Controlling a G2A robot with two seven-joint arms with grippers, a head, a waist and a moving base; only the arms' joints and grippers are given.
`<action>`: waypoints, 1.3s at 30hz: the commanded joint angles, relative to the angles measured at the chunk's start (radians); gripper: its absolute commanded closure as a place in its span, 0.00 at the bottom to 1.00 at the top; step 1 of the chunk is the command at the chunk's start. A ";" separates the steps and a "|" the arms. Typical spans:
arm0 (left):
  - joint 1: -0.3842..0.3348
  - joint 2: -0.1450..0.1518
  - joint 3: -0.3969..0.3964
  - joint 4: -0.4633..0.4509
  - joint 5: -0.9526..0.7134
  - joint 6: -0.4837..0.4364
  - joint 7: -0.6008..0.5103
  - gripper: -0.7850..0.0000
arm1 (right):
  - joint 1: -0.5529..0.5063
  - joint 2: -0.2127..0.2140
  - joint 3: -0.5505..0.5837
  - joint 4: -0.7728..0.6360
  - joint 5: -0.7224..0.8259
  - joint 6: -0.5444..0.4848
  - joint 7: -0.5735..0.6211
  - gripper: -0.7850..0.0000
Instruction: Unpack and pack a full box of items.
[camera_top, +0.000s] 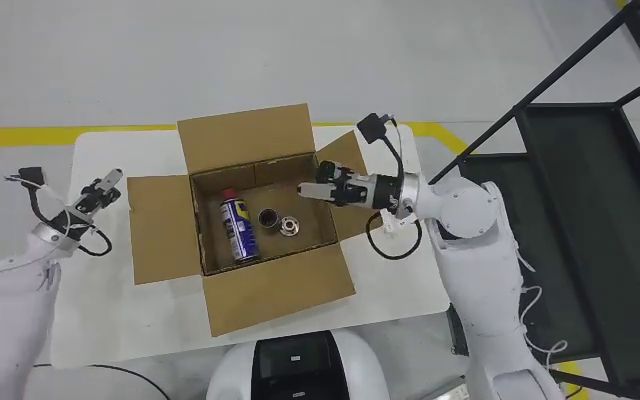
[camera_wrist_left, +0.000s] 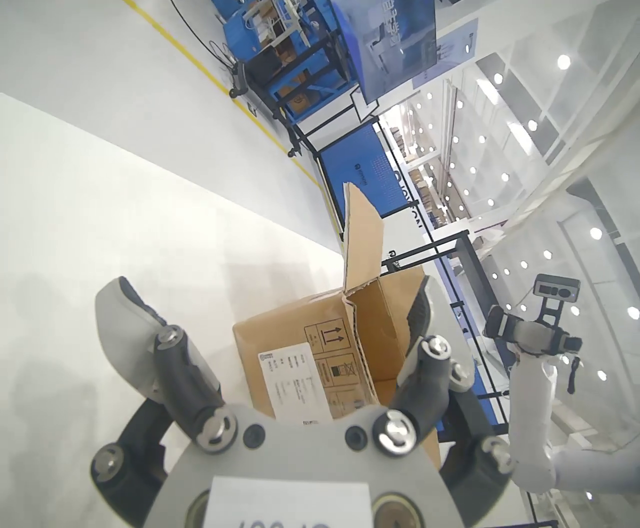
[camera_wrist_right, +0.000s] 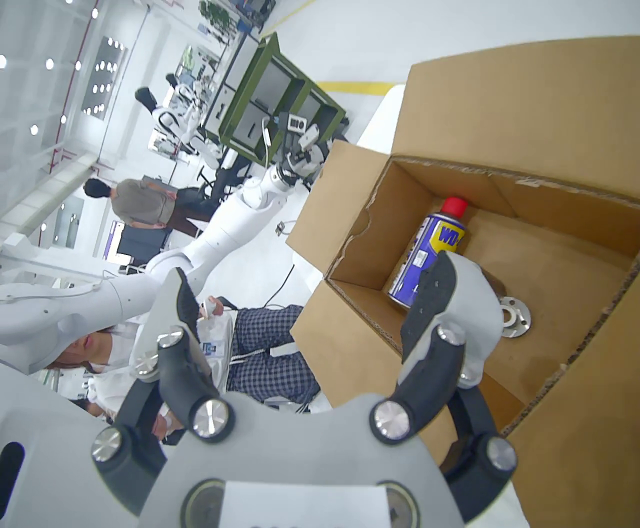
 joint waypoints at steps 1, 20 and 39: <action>-0.025 -0.011 0.031 0.022 -0.025 -0.015 -0.016 0.00 | -0.020 0.006 0.038 -0.007 0.009 -0.005 -0.023 0.00; -0.143 -0.015 0.103 -0.102 -0.369 -0.033 -0.475 0.00 | -0.184 0.048 0.205 0.002 -0.023 0.016 -0.199 0.00; -0.288 -0.061 0.341 -0.089 -0.288 0.006 -0.515 0.00 | -0.157 0.074 0.143 0.117 -0.071 0.075 -0.234 0.00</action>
